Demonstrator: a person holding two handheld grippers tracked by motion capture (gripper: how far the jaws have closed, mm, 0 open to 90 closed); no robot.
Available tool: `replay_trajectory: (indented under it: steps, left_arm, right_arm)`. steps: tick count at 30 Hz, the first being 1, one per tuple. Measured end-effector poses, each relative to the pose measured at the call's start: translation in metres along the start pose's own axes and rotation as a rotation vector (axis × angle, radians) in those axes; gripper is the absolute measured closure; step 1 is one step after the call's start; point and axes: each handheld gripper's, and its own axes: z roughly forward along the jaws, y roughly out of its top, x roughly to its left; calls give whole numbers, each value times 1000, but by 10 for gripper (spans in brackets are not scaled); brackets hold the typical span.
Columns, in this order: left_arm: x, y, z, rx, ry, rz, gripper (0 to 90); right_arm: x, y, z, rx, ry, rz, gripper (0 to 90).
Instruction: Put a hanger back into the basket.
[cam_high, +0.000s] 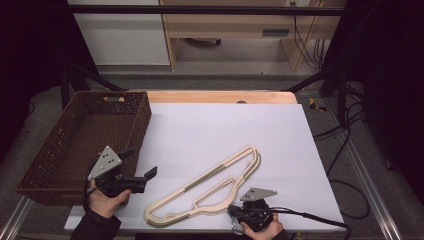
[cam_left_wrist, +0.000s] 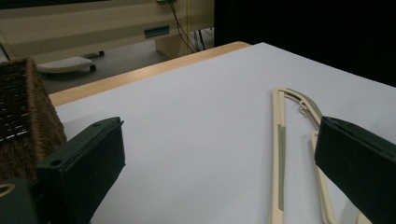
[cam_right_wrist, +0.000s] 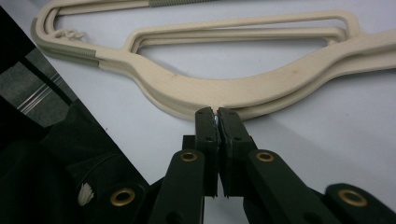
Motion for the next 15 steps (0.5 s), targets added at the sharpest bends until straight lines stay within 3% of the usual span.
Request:
replay_trajectory:
  steps: [8,15]
  left_arm:
    - [-25,-3,17,55,-71,51,21]
    - [-60,-9,40,144,-162,99,36]
  right_arm:
    - [-2,4,-5,-23,-18,19,890]
    - [-3,8,-9,-27,-12,29,891]
